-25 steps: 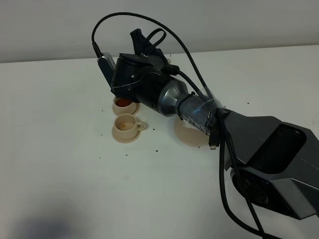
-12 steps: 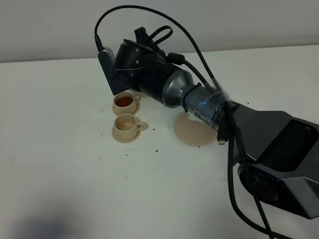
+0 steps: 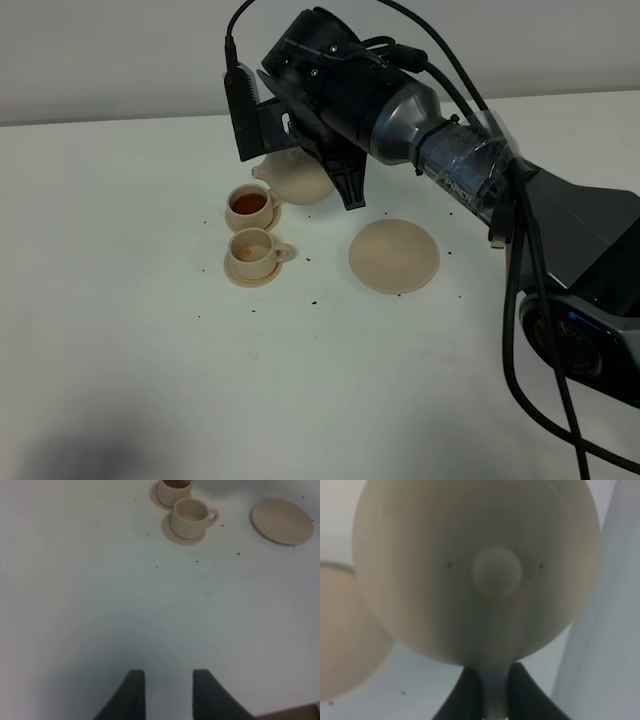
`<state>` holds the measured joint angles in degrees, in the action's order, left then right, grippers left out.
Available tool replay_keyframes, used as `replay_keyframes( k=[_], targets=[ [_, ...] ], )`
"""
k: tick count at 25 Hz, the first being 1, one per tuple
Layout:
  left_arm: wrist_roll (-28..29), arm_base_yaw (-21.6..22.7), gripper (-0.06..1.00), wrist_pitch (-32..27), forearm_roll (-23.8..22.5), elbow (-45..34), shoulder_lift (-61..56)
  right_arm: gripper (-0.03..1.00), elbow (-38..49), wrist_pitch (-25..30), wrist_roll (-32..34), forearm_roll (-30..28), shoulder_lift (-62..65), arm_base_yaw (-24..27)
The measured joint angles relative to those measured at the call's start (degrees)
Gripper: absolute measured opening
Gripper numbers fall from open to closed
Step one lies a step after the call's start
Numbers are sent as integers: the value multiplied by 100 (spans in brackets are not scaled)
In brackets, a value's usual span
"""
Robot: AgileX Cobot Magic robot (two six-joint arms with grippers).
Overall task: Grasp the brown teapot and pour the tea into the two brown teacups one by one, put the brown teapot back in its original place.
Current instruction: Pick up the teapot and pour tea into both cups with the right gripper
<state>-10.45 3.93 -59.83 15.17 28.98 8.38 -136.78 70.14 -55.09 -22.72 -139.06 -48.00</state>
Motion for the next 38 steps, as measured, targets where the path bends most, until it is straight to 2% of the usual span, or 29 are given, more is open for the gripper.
replay_keyframes(
  k=[9,19,28,38],
  targets=[
    [0,0,25,0,0,0,0,11,0,15,16,390,12,38],
    [0,0,25,0,0,0,0,11,53,36,437,771,152,16],
    [-5,0,25,0,0,0,0,11,1255,37,1150,554,1171,-246],
    [-5,0,25,0,0,0,0,11,2201,27,1891,350,1196,-220]
  ],
)
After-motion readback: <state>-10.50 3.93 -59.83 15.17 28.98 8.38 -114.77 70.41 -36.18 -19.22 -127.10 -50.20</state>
